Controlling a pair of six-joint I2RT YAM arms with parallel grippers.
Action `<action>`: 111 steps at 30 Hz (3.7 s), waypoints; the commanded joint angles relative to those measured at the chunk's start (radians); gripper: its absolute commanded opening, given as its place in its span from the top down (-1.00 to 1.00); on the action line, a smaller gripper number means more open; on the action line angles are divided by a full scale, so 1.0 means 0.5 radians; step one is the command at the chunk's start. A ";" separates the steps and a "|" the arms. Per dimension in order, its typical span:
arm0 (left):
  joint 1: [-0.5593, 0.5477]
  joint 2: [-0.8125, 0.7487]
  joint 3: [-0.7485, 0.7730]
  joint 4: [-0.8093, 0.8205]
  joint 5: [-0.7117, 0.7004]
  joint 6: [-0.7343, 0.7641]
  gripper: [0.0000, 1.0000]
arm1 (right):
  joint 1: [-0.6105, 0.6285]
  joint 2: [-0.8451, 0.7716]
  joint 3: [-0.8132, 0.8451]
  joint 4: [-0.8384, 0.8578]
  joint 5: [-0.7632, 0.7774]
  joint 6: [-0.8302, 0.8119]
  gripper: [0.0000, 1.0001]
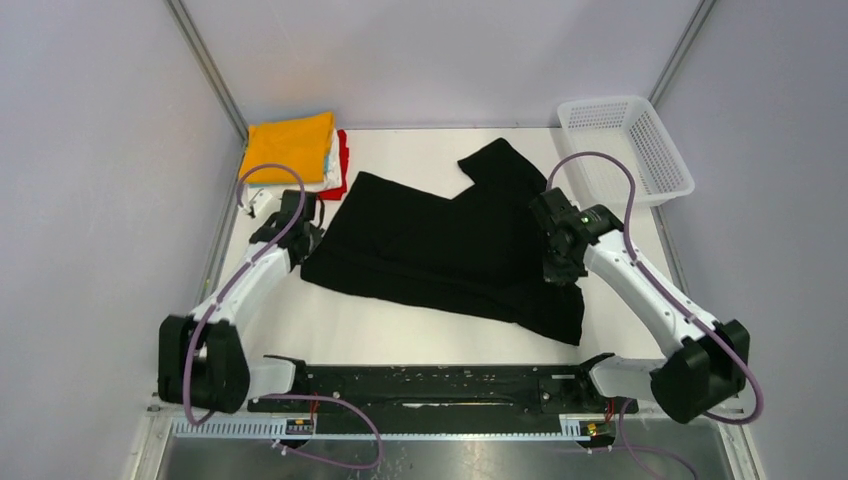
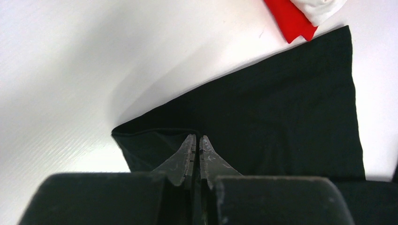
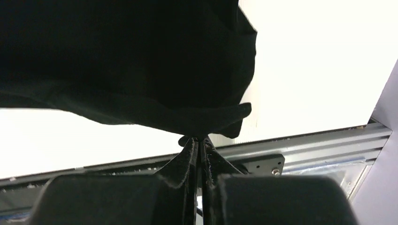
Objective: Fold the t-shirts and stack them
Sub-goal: Fold the flattened tshirt in 1/3 of the way
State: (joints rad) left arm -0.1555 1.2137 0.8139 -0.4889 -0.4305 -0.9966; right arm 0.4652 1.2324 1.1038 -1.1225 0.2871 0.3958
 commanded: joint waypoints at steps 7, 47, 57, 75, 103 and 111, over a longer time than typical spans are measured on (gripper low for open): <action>0.046 0.830 0.643 0.079 -0.058 0.063 1.00 | -0.280 0.849 0.537 0.393 -0.074 -0.224 0.72; 0.038 0.717 0.121 0.475 0.832 0.309 -0.98 | -0.384 0.790 -0.284 2.215 -1.138 0.388 -0.99; 0.038 0.674 0.216 0.438 0.847 0.328 -0.98 | -0.385 0.852 0.012 2.034 -0.879 0.319 -0.99; -0.017 1.269 0.624 0.603 0.980 0.219 -0.98 | -0.197 0.566 -0.633 1.766 -0.796 0.239 -0.99; -0.023 1.762 1.550 0.361 0.986 0.244 -0.98 | -0.200 0.609 -0.628 1.606 -0.633 0.175 -0.99; -0.049 1.847 1.737 0.211 1.013 0.364 -0.98 | -0.200 0.564 -0.624 1.595 -0.632 0.143 -0.97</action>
State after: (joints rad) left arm -0.1665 2.1876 1.6875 -0.3496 0.0799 -0.8627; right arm 0.3664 1.5269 0.7952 -0.2562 -0.0868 0.5026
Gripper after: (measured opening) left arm 0.989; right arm 0.989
